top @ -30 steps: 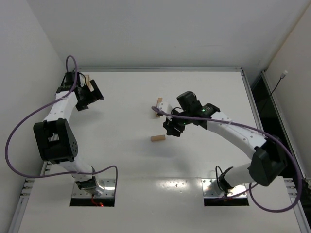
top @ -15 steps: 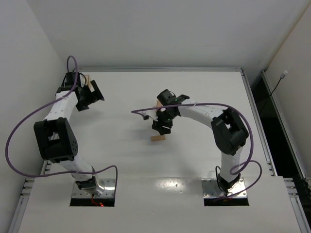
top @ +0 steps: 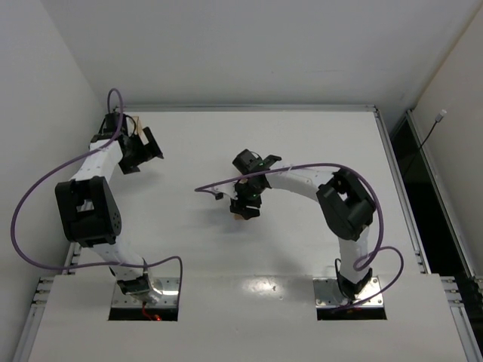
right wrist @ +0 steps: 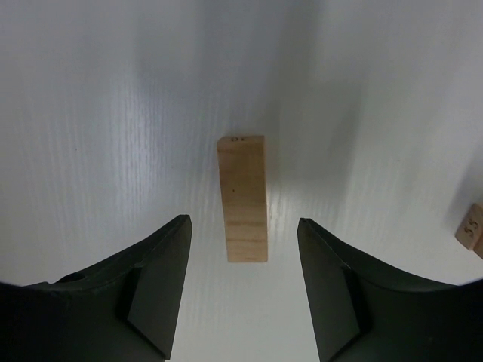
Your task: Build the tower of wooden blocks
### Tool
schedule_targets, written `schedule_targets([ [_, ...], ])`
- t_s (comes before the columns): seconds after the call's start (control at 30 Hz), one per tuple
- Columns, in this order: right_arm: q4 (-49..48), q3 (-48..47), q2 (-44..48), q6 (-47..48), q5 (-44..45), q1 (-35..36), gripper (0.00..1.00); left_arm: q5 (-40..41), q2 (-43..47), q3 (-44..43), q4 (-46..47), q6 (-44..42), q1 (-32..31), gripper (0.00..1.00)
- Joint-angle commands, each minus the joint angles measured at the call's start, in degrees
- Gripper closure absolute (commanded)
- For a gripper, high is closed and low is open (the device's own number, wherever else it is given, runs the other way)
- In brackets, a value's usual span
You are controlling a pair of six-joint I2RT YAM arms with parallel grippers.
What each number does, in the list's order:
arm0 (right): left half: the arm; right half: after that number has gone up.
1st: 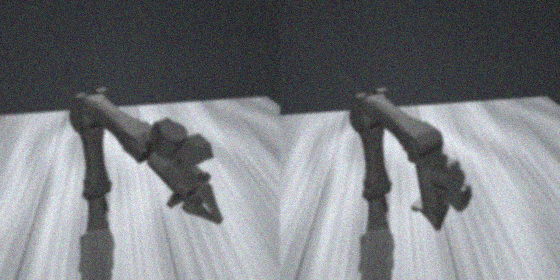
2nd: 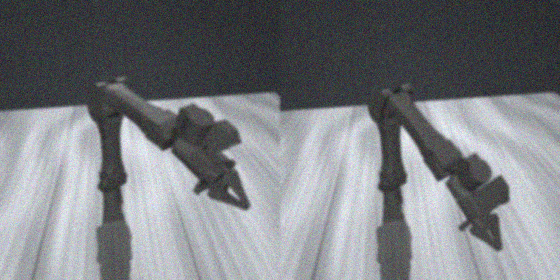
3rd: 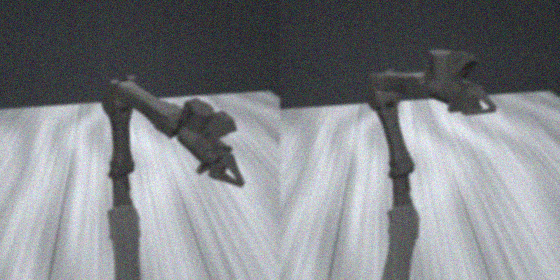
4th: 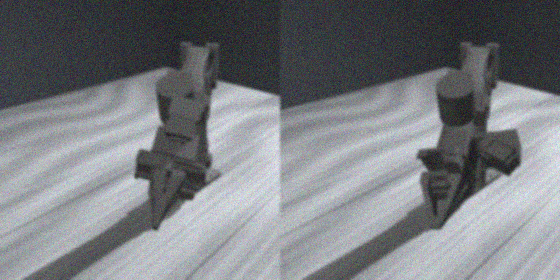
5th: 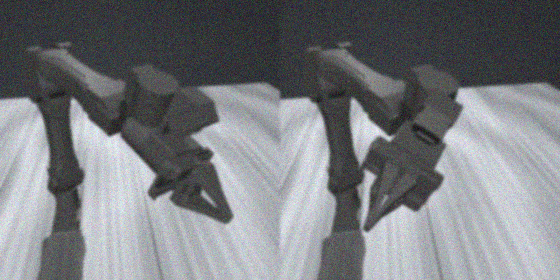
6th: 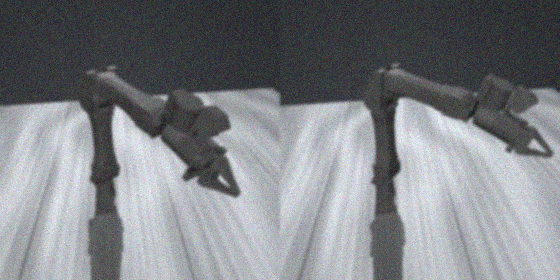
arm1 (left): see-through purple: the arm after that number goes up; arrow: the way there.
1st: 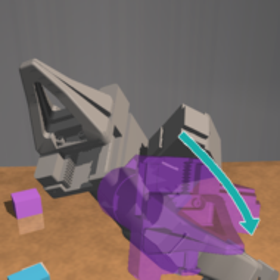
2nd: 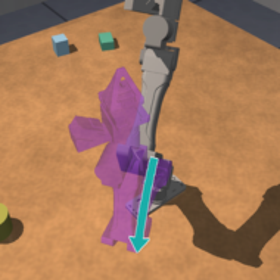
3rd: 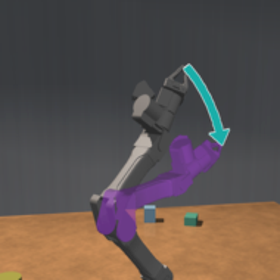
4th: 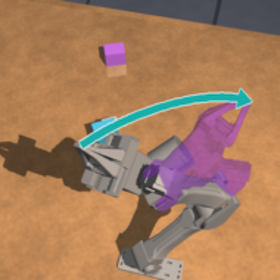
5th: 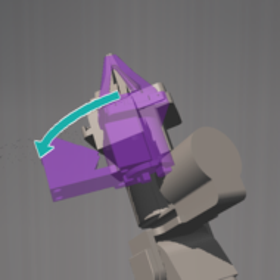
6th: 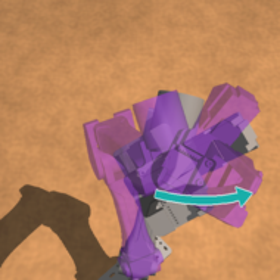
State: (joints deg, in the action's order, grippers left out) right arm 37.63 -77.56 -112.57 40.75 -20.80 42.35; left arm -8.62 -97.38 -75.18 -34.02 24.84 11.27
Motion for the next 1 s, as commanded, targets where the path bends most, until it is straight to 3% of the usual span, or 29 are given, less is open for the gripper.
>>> schedule_targets([
  [0.0, -0.98, -0.84, -2.12, 0.74, -0.12, 1.16, 0.45, -0.61, -0.53, -2.43, 0.89, -0.32, 0.42, 0.00],
  [0.37, -3.78, -2.42, -4.76, -2.60, 5.24, 1.69, 0.42, -0.61, -1.05, -2.43, 0.36, -0.32, 0.42, 0.00],
  [0.5, -3.79, -2.42, -5.29, -2.61, 5.24, 1.69, 0.52, -0.61, -1.05, -2.96, 0.36, -0.32, 0.42, 0.00],
  [0.57, -3.09, -2.42, -5.29, -2.61, 5.86, 2.29, 0.53, -0.61, -1.58, -3.49, 0.36, -0.32, 0.42, 0.00],
  [0.63, -3.09, -2.42, -5.29, -2.61, 5.86, 2.30, 0.63, -0.61, -2.10, -3.49, -0.17, -0.32, 0.42, 0.00],
  [0.67, -3.09, -2.42, -4.59, -2.61, 6.38, 2.30, 0.73, -0.61, -2.11, -3.49, -0.17, -0.32, 0.42, 0.00],
  [0.7, -2.56, -2.42, -4.58, -2.61, 6.38, 2.30, 1.00, -0.61, -2.11, -3.49, -0.17, -0.32, 0.42, 0.00],
  [0.83, 0.86, -5.05, -0.73, -7.60, 3.40, 2.30, 1.00, -0.08, -1.59, -2.96, -0.17, -0.32, 0.42, 0.00],
  [0.97, 4.46, -18.36, 2.62, -26.38, 1.55, 2.83, 1.00, 1.15, -0.26, -2.43, 0.36, -0.32, 0.42, 0.00],
])
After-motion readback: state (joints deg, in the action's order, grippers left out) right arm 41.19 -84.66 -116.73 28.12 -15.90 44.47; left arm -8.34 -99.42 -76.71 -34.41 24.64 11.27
